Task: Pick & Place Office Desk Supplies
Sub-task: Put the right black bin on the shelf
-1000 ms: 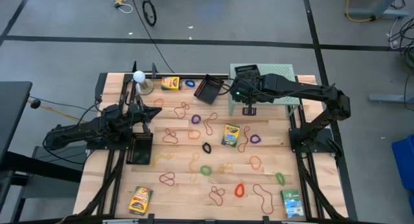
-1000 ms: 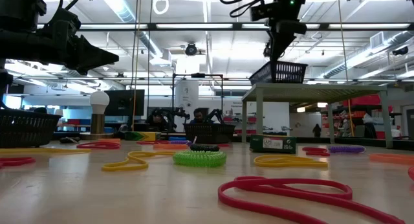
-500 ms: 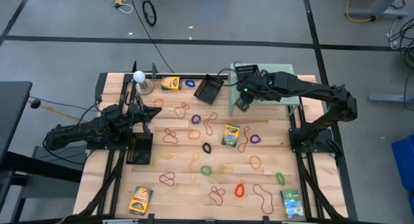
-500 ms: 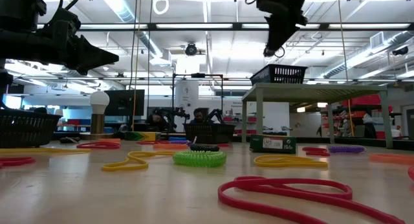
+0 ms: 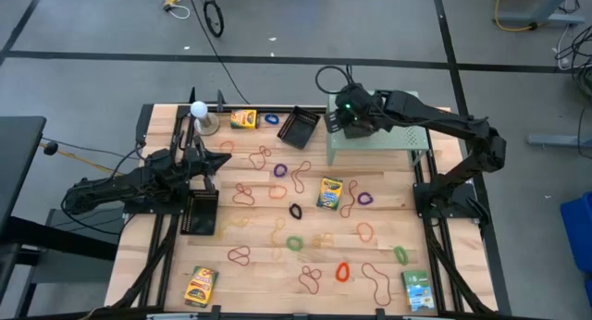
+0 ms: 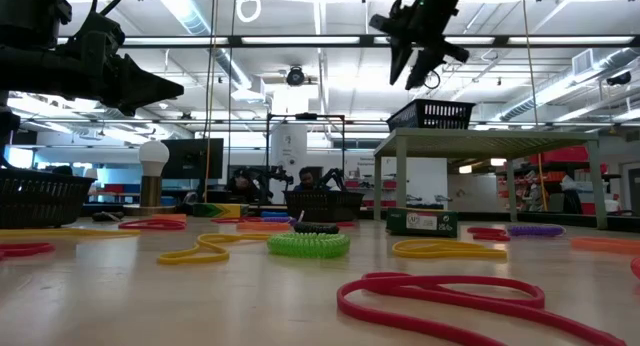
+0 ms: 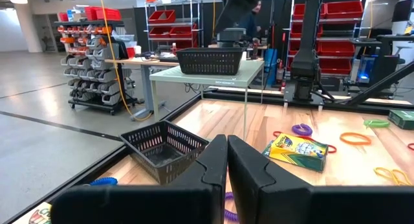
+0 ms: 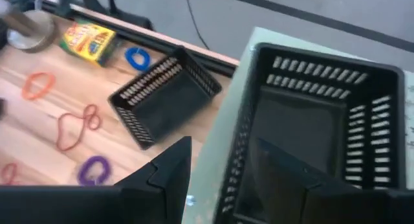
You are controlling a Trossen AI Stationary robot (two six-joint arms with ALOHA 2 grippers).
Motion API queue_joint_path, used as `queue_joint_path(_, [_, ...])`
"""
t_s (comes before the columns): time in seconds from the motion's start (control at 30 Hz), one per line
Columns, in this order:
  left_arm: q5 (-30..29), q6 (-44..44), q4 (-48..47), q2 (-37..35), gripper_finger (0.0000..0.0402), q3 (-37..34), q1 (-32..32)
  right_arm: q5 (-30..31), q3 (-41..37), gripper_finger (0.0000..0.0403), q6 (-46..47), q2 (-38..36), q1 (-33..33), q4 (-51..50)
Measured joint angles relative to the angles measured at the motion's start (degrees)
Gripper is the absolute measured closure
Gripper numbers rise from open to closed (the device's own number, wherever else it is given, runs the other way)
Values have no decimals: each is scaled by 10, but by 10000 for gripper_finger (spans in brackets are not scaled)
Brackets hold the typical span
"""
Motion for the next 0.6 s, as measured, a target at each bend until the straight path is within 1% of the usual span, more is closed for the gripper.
queue_joint_path(0.2, [0,0,0,0,381,0,0,0,0,233,-20,8,-4,-16])
queue_joint_path(0.47, [0,0,0,0,381,0,0,-3,0,189,-21,17,-10,-18])
queue_joint_path(0.6, [0,0,0,0,381,0,0,-26,0,193,-21,37,-9,-20])
